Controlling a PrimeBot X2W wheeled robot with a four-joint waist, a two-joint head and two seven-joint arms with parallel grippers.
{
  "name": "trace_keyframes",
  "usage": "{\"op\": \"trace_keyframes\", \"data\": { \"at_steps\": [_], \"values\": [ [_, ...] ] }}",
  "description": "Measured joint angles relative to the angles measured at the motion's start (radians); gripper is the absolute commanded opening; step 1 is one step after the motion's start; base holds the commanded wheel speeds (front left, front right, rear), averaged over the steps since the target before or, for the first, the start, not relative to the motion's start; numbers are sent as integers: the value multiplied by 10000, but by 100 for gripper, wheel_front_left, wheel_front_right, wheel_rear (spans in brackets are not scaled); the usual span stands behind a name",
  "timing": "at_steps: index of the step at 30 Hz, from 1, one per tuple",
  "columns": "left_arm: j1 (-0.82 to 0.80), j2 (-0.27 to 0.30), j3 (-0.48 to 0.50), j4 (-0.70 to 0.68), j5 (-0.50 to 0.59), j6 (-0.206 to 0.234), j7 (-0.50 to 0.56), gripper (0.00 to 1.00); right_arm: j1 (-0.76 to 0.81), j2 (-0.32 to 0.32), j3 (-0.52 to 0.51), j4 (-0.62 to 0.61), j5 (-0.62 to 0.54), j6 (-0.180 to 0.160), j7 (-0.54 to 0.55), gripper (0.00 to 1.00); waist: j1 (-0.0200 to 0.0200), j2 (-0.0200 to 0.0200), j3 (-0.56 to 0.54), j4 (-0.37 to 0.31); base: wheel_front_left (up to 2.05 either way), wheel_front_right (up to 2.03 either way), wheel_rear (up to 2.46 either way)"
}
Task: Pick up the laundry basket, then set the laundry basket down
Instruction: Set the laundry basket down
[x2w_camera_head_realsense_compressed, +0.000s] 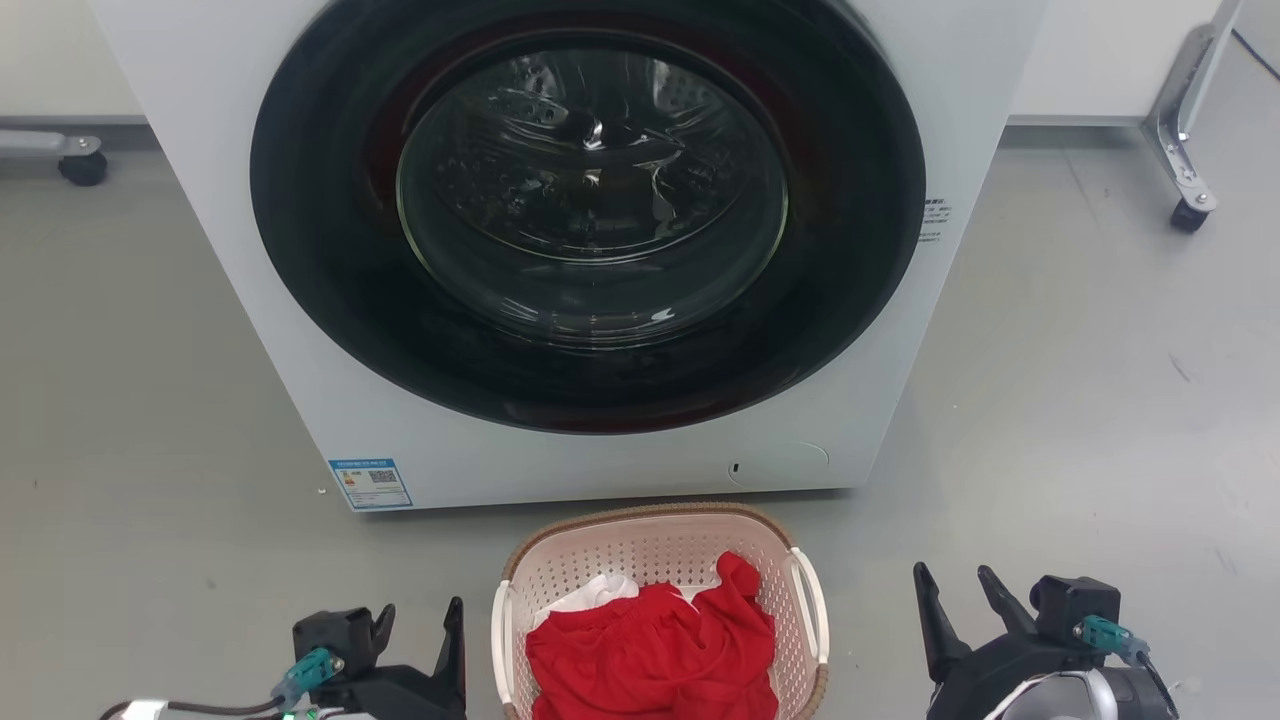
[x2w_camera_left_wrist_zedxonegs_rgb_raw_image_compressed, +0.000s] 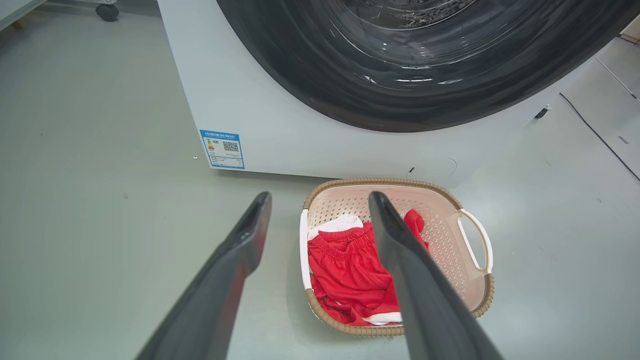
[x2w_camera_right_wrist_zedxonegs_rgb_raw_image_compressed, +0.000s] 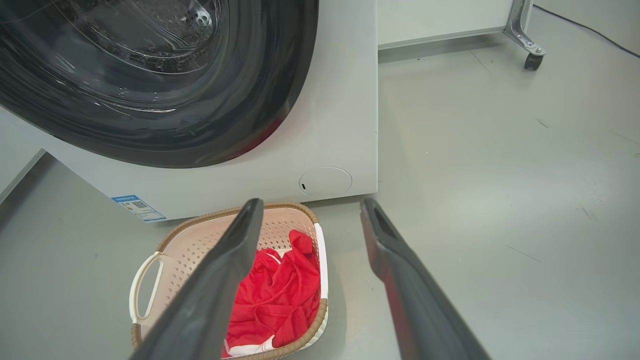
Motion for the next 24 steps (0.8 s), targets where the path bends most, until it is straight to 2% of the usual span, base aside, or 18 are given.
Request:
{"op": "trace_keyframes", "data": {
  "at_steps": [12, 24],
  "values": [
    [1894, 171, 945, -2194, 1066, 167, 0, 100, 1835, -414, -445, -2196, -796, -564, 0, 100, 0, 1, -515, -47, 0, 0, 0],
    [3257, 59, 2040, -3862, 2332, 174, 0, 100, 3079, -669, -821, -4107, -1465, -752, 0, 100, 1, 1, -624, -18, 0, 0, 0]
  ]
}}
